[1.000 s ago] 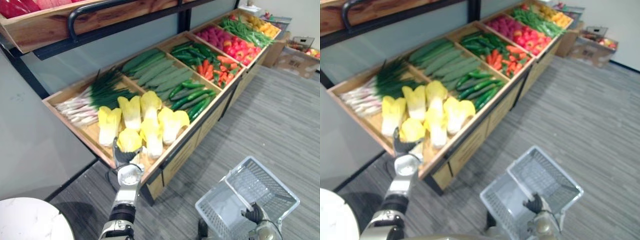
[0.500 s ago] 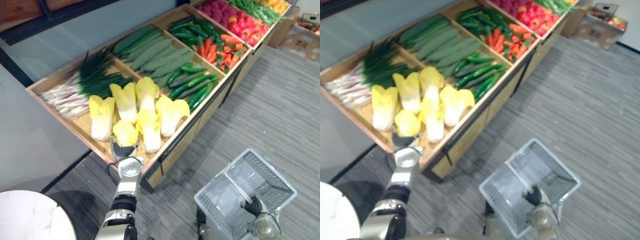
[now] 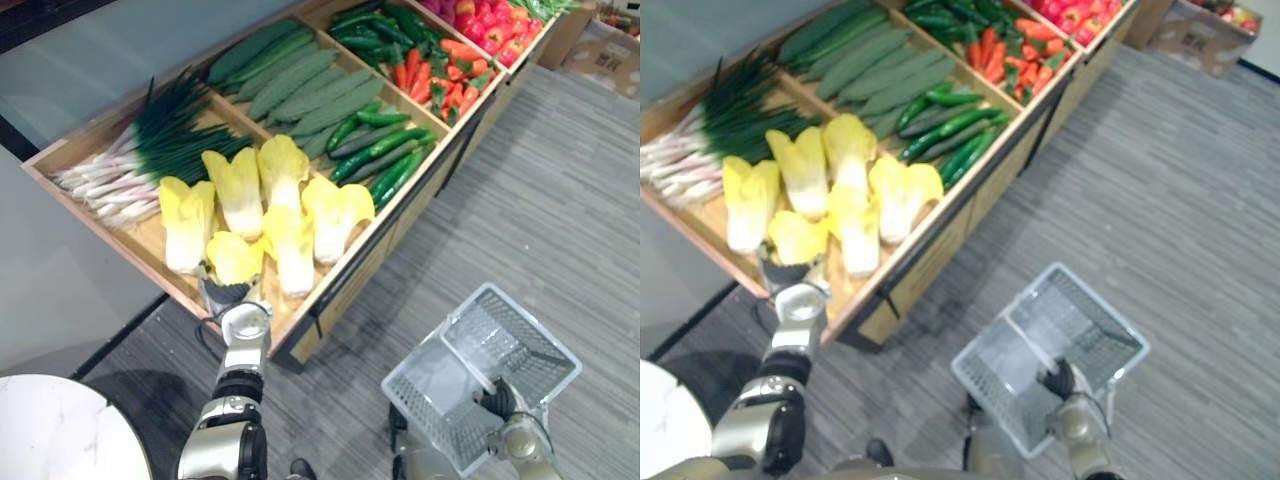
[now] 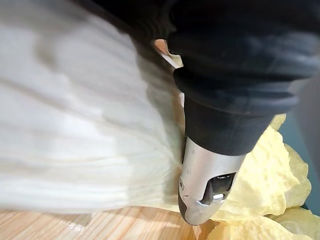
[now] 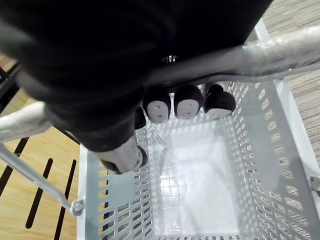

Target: Pick vegetable in the basket

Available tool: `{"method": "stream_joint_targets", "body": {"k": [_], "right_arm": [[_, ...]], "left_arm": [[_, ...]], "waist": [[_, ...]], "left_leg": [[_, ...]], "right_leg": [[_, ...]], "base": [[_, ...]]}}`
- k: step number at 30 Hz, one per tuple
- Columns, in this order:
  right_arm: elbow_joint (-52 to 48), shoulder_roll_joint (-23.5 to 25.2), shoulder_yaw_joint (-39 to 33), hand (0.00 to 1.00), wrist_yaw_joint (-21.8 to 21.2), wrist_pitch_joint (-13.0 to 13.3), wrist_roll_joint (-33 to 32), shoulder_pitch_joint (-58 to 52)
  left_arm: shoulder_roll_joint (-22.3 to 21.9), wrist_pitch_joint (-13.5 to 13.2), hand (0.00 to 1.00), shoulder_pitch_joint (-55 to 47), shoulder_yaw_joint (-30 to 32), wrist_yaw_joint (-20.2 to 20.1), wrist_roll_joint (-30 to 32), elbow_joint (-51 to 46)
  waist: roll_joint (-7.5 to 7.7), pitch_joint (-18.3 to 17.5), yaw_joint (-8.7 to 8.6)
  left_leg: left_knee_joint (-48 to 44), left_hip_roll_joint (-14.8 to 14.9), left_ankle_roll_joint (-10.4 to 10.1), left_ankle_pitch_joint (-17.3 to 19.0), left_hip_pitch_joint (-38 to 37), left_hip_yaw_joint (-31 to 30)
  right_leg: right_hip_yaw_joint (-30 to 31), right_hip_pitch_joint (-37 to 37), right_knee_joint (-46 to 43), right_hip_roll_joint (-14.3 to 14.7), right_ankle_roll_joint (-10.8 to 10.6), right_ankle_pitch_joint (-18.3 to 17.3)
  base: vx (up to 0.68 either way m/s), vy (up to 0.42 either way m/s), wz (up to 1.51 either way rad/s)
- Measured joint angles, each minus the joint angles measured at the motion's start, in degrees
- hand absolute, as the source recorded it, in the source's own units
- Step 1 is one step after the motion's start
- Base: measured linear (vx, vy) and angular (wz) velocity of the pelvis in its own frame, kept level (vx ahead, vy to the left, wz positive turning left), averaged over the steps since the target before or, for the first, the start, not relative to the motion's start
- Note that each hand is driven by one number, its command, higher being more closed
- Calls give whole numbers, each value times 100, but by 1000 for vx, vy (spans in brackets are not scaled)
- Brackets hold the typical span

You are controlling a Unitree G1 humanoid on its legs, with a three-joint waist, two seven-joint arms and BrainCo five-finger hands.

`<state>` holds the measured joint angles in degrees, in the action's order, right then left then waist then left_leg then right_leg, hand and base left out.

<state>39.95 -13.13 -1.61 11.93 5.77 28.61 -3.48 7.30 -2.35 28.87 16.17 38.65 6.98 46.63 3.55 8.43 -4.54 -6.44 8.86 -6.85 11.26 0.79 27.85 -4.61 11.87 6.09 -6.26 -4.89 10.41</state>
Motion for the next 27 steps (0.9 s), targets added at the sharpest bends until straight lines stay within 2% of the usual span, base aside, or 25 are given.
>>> {"method": "stream_joint_targets", "body": {"k": [1, 2, 5, 27], "right_arm": [[0, -2, 8, 100, 0, 3, -1, 0], [0, -17, 55, 100, 1, 13, -8, 1], [1, -73, 231, 100, 6, 69, -48, 0], [93, -114, 484, 100, 5, 75, -45, -5]], "left_arm": [[11, -1, 0, 14, -1, 0, 2, 37], [20, -1, 100, 17, -1, -4, 5, 75], [51, -6, 100, 18, -2, -18, 10, 174], [173, -86, 100, -89, -357, -149, 4, 387]], "waist": [[1, 1, 0], [4, 2, 0], [50, 30, 3], [-22, -2, 3]], "left_leg": [[-1, 0, 0, 0, -3, 4], [-3, 0, 0, 0, -12, 20], [3, 7, -2, 0, -55, 66], [39, 21, -16, 9, -219, 50]], "right_leg": [[6, -1, 0, 0, 0, 0], [23, -1, 0, 3, 0, 0], [57, -15, 0, 19, 0, 0], [32, -190, -3, 35, -1, -3]], "base": [[-24, -27, -4], [-27, -30, -6], [-16, -25, -8], [-2, -6, 0]]}}
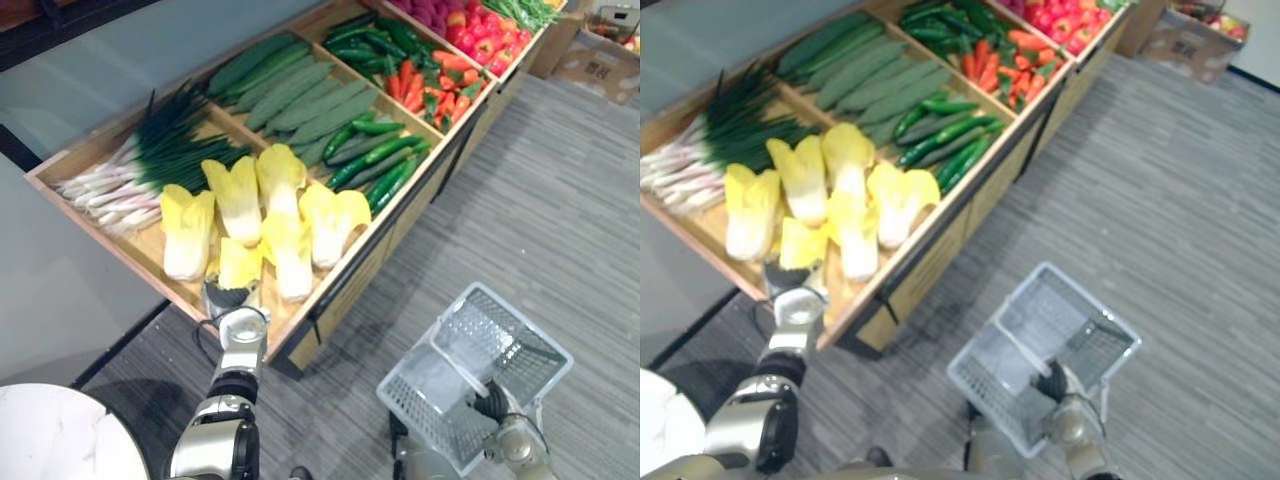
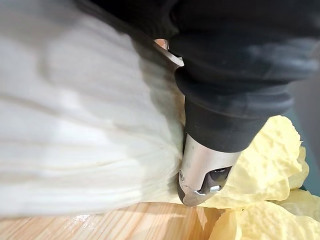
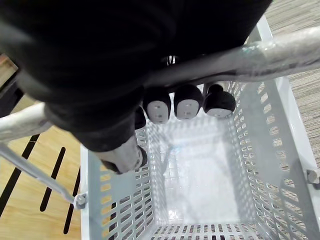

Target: Pick vegetable in the basket

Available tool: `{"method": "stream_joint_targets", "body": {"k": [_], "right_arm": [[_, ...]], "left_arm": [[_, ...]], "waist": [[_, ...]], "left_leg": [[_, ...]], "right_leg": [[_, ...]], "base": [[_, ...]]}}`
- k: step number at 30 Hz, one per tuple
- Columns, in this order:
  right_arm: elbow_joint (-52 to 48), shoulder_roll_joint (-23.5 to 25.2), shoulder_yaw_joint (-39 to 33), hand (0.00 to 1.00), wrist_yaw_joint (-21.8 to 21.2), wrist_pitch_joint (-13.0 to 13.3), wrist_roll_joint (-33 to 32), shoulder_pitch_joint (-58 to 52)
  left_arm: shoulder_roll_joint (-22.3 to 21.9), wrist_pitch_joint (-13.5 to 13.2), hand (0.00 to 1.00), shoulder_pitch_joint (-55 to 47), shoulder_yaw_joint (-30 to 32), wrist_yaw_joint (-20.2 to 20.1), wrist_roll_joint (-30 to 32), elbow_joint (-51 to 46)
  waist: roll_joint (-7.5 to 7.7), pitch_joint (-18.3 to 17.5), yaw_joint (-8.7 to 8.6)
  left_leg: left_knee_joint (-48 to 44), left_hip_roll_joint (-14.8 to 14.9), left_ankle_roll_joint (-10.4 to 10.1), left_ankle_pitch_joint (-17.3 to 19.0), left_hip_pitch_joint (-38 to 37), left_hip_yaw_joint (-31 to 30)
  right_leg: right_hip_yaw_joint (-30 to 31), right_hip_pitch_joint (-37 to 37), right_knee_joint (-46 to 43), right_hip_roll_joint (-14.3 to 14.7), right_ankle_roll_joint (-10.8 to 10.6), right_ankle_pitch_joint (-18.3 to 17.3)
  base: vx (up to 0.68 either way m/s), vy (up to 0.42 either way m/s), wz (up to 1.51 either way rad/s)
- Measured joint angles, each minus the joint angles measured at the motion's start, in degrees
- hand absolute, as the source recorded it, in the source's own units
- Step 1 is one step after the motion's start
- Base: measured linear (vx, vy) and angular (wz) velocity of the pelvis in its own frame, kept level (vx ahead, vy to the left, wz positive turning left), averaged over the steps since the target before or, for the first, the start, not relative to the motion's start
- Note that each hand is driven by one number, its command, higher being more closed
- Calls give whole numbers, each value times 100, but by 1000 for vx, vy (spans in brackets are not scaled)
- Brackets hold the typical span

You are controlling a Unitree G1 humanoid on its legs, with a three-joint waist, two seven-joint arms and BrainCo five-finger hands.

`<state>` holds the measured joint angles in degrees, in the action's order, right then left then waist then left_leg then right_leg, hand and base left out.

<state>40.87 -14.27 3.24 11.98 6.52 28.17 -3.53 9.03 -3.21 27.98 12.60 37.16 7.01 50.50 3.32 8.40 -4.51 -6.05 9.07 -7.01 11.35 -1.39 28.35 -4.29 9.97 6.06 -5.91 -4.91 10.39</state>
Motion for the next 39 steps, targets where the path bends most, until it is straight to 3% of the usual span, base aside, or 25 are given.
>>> {"method": "stream_joint_targets", "body": {"k": [8, 24, 39], "right_arm": [[53, 14, 15, 100, -1, -11, 6, -9], [85, 202, -120, 100, 58, -99, 68, -8], [442, 226, -302, 100, 142, -123, 91, 62]], "left_arm": [[-67, -51, 100, -86, -199, -44, -233, -313], [-698, -28, 100, -874, -566, -32, -241, -1465], [-777, 78, 100, -1034, -321, 101, -155, -2422]], "waist": [[10, -19, -10], [53, -111, 6], [-24, -285, 22]], "left_leg": [[1, 1, 3, -2, -2, -122], [-22, -29, 41, -35, 1, -400], [3, -63, 59, -230, 26, -563]], "right_leg": [[-151, -74, 0, -21, -2, 1], [-425, -240, -1, -101, -20, 13], [-529, -297, 0, -150, -18, 17]], "base": [[-4, -18, 8], [-11, -15, 9], [-55, -30, 5]]}}
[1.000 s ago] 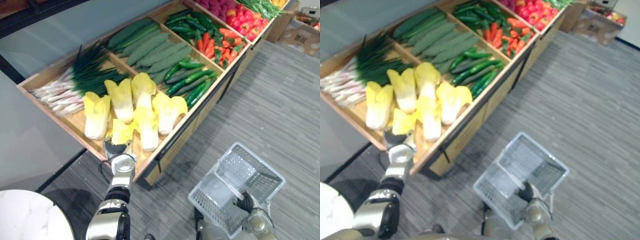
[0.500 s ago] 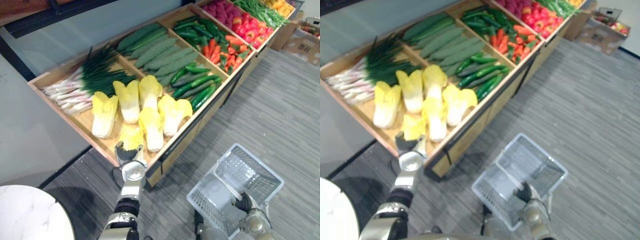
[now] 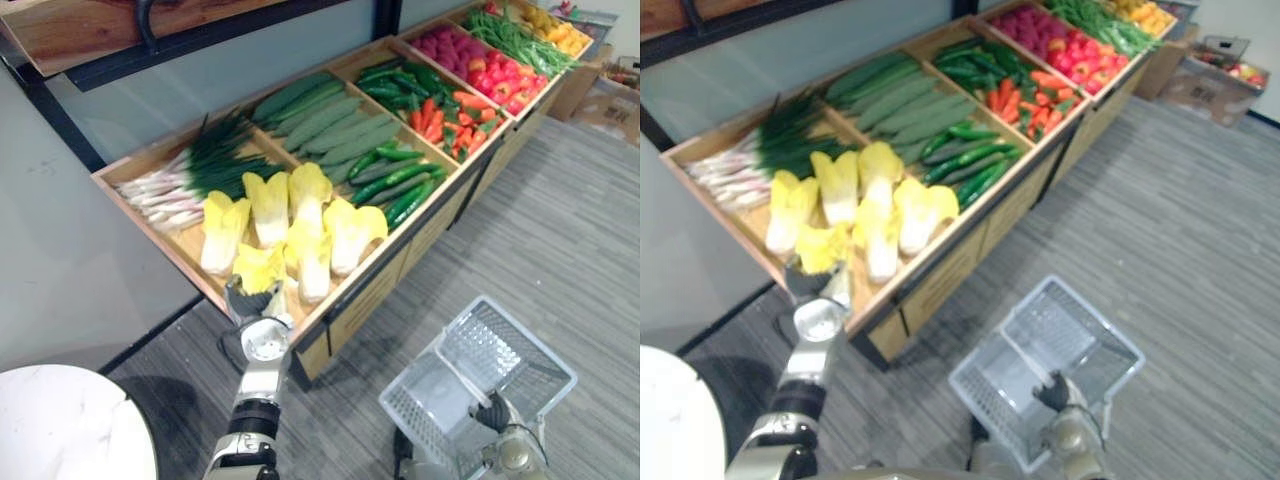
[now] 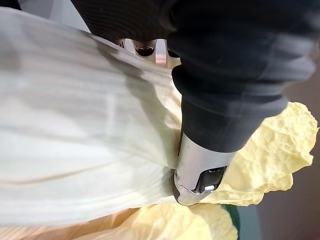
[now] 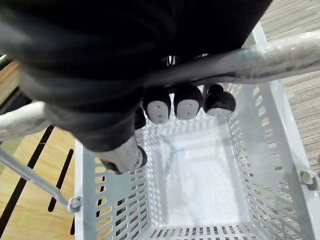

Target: Pick vegetable in the basket

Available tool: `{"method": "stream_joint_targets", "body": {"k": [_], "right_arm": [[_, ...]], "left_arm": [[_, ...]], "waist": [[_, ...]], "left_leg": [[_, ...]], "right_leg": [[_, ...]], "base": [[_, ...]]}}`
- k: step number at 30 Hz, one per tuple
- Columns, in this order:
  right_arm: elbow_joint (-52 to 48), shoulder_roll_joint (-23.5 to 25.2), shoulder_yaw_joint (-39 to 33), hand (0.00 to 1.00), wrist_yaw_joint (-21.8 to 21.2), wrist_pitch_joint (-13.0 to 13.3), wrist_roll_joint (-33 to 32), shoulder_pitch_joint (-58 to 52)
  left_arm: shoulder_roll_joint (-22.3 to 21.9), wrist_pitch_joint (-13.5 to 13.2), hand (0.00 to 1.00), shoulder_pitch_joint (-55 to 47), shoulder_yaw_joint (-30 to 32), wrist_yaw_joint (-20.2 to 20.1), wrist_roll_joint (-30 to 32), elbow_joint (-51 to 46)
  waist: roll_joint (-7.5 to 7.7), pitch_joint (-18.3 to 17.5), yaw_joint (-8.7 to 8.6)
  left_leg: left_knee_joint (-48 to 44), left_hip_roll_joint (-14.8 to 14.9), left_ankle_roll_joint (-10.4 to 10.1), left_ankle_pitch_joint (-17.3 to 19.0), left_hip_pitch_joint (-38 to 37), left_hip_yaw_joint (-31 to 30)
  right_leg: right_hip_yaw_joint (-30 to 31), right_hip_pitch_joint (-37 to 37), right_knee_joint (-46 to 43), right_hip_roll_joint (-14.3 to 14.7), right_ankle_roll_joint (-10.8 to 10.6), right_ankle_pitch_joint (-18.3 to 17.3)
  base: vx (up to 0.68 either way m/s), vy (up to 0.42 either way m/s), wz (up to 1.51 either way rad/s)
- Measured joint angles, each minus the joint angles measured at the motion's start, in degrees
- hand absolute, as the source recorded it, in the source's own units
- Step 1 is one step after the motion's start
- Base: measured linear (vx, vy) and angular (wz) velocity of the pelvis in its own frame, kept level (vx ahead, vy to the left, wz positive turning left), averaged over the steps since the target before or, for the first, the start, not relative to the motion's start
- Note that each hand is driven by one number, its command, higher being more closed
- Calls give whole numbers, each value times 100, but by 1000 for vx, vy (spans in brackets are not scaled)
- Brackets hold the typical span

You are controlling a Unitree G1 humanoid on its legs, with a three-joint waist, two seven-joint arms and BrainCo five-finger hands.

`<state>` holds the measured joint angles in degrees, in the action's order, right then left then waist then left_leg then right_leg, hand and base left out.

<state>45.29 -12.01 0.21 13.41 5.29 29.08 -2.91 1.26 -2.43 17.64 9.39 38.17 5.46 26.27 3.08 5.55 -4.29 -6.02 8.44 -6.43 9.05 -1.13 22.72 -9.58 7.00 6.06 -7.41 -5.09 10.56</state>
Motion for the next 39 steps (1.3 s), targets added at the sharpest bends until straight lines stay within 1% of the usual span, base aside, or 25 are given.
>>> {"method": "stream_joint_targets", "body": {"k": [3, 4, 8, 10, 13, 16, 18, 19, 20, 24, 27, 28, 29, 31, 32, 38, 39], "right_arm": [[11, 0, -15, 100, -1, 0, 12, -3], [13, 0, -15, 100, -3, 0, 19, -3], [13, 0, -22, 100, -3, 0, 22, -2], [14, 0, -28, 100, -3, 0, 22, 1], [85, -2, -52, 100, -7, 3, 23, 22], [150, -23, -64, 100, -16, 3, 23, 84], [294, -62, -64, 100, -31, 1, 18, 215], [296, -73, -64, 100, -35, 1, 18, 228], [326, -99, -64, 100, -69, 1, 0, 273], [611, -225, -50, 100, -204, -5, -49, 620], [744, -329, -25, 100, -237, -12, -104, 897], [751, -373, -25, 100, -238, -13, -131, 981], [795, -413, -25, 100, -237, -30, -229, 1093], [959, -435, -25, 100, -238, -87, -268, 1272], [979, -436, -26, 100, -238, -139, -284, 1322], [1293, -452, -35, 100, -238, -256, -317, 1661], [1412, -459, -50, 100, -239, -274, -317, 1758]], "left_arm": [[1, 8, 100, 0, 40, 46, 55, -248], [0, 9, 100, 0, 65, 68, 186, -352], [-2, 8, 100, 0, 115, 155, 293, -747], [-2, 7, 100, 2, 112, 161, 447, -885], [-134, 7, 100, 6, 89, 161, 477, -1282], [-154, 2, 100, 12, -95, 144, 487, -1513], [-175, -7, 100, 13, -242, 118, 487, -1758], [-180, -10, 100, 13, -284, 84, 487, -1822], [-188, -25, 100, 15, -374, -10, 487, -1959], [-219, -92, 100, 14, -637, -205, 485, -2234], [-222, -196, 100, 14, -961, -392, 482, -2497], [-229, -230, 100, 14, -1089, -489, 482, -2589], [-231, -253, 100, 13, -1205, -568, 482, -2658], [-235, -255, 100, 9, -1338, -698, 479, -2672], [-235, -255, 100, 10, -1402, -754, 476, -2674], [-234, -256, 100, 5, -1782, -1141, 442, -2674], [-237, -256, 100, -1, -1862, -1197, 429, -2673]], "waist": [[-14, -18, 4], [-20, -38, 5], [-21, -92, 10], [-21, -93, 11], [-3, -116, 16], [-5, -182, 40], [-7, -188, 61], [-7, -189, 89], [-12, -193, 131], [-32, -206, 160], [-43, -213, 203], [-60, -227, 230], [-86, -239, 277], [-96, -245, 282], [-99, -248, 287], [-108, -253, 295], [-122, -246, 294]], "left_leg": [[-1, 0, 0, -10, -5, -10], [-2, 0, 1, -10, -6, -11], [0, -7, 1, -11, -12, -25], [1, -21, 5, -13, -10, -46], [-10, -40, 10, -15, 27, -142], [-35, -66, 15, -12, 84, -193], [-78, -93, 55, 7, 112, -225], [-105, -92, 73, 19, 121, -226], [-152, -85, 98, 41, 159, -236], [-239, -91, 137, 82, 220, -274], [-246, -89, 149, 86, 242, -274], [-249, -86, 162, 95, 283, -274], [-241, -82, 166, 87, 319, -268], [-246, -81, 208, 53, 328, -261], [-246, -80, 207, 45, 330, -261], [-254, -70, 203, 41, 379, -274], [-253, -58, 209, 35, 390, -283]], "right_leg": [[-8, -12, 0, 0, 0, 0], [-8, -13, 0, 0, 10, 8], [-17, -25, 0, -5, 5, 11], [-31, -31, 0, -17, 0, 14], [-39, -47, -2, -42, -58, 54], [-16, -30, -2, -71, -139, 110], [22, -33, -2, -88, -224, 170], [35, -32, -2, -91, -268, 199], [62, -25, -2, -94, -241, 246], [77, -20, -2, -123, -302, 333], [90, 6, -2, -119, -253, 411], [100, 57, -2, -115, -267, 455], [128, 120, -2, -98, -225, 532], [155, 135, -2, -94, -221, 536], [163, 135, -2, -95, -221, 536], [214, 177, -2, -82, -198, 578], [227, 193, -2, -73, -244, 617]], "base": [[-50, -30, 2], [-35, -22, 0], [0, 0, 0], [-16, -6, 5], [-21, 3, 12], [-30, 10, 10], [-51, 9, 5], [-62, 17, 1], [-74, 16, 5], [-74, 10, 3], [-67, -5, -2], [-87, -14, -6], [-86, -14, -8], [-65, -15, -6], [-54, -17, -1], [-69, -12, -1], [-69, -11, -4]]}}
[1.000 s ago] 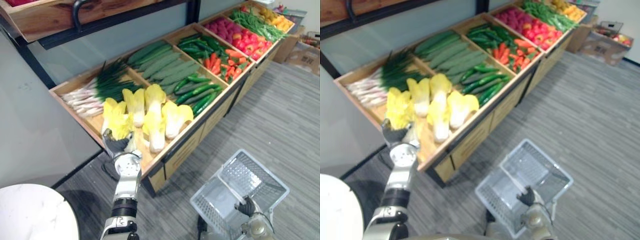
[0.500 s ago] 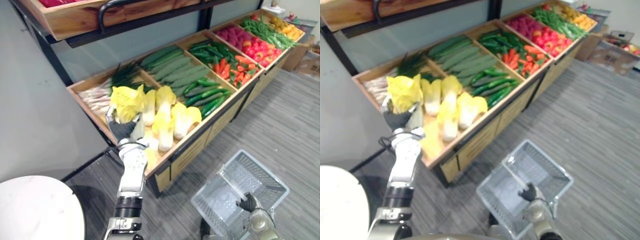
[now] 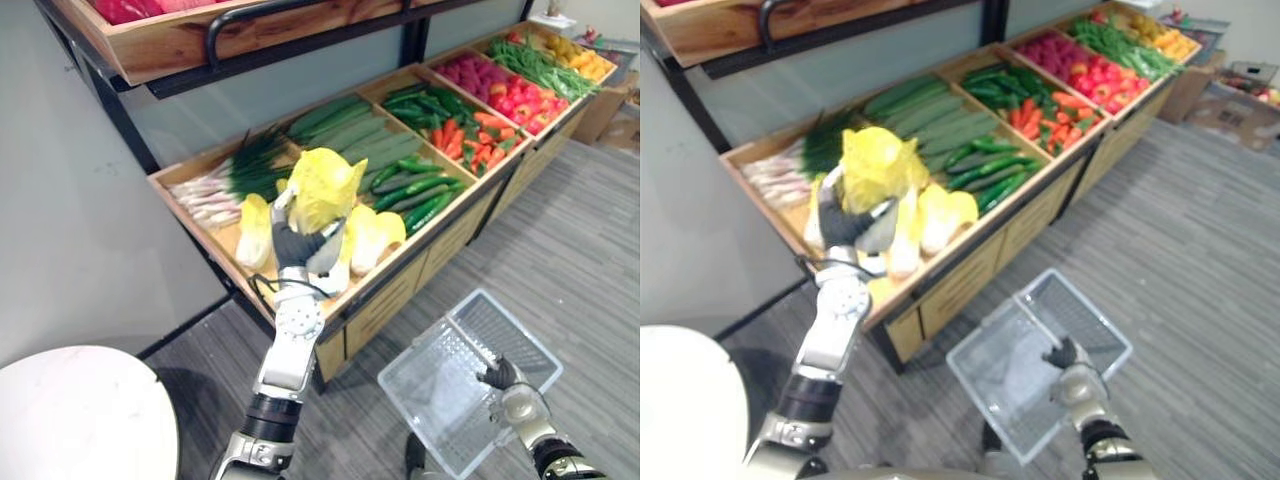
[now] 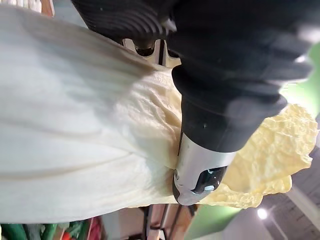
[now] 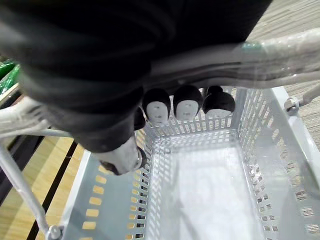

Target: Pick vegetable in the basket

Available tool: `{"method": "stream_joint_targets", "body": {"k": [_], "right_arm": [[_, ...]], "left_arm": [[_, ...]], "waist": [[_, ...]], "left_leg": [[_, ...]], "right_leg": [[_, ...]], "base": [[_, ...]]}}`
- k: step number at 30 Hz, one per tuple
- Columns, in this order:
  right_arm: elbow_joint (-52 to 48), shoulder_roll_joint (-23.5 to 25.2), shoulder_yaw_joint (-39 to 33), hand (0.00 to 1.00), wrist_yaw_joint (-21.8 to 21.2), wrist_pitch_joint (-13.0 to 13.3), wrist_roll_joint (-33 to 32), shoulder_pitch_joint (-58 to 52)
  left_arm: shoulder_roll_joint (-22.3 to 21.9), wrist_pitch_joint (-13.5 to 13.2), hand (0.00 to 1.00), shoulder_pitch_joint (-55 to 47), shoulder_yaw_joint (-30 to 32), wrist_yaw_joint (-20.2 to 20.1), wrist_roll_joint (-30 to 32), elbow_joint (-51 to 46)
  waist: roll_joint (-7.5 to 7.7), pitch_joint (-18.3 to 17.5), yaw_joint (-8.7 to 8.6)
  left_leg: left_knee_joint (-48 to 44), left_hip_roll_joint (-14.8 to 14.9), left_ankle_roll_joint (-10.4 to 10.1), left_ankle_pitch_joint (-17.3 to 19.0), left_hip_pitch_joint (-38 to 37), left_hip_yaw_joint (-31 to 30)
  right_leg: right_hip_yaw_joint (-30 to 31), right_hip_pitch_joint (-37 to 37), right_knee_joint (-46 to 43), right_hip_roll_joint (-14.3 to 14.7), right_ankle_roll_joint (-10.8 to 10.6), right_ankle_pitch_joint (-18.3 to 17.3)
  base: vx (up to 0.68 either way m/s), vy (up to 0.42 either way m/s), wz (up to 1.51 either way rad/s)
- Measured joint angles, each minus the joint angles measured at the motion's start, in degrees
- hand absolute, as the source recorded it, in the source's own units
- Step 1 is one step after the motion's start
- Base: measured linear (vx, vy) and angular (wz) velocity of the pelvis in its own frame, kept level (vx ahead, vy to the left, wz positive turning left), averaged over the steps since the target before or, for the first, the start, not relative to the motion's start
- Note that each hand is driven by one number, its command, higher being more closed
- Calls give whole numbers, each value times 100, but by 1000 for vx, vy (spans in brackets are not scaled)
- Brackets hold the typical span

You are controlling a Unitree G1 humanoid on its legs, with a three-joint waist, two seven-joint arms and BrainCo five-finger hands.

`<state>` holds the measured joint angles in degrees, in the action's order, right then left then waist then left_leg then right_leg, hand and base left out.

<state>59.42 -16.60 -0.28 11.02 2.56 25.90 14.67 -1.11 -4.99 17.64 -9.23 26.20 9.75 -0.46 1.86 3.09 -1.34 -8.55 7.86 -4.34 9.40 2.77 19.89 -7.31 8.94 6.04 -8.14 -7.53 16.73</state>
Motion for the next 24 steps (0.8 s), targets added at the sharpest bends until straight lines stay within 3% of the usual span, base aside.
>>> {"method": "stream_joint_targets", "body": {"k": [16, 24], "right_arm": [[238, -98, -393, 100, -17, -309, -613, 830], [96, -112, -434, 100, -6, -387, -645, 1215]], "left_arm": [[-7, -1, 100, -273, -960, -674, -268, 340], [-77, 8, 100, -247, -1420, -910, -281, 596]], "waist": [[-152, 19, -3], [-150, 75, -10]], "left_leg": [[26, 133, -12, -17, 70, -25], [-6, 164, -68, -45, 69, 22]], "right_leg": [[163, 146, -1, 167, 34, 42], [353, 188, 0, 225, 73, 72]], "base": [[-57, -14, -5], [-49, 3, -7]]}}
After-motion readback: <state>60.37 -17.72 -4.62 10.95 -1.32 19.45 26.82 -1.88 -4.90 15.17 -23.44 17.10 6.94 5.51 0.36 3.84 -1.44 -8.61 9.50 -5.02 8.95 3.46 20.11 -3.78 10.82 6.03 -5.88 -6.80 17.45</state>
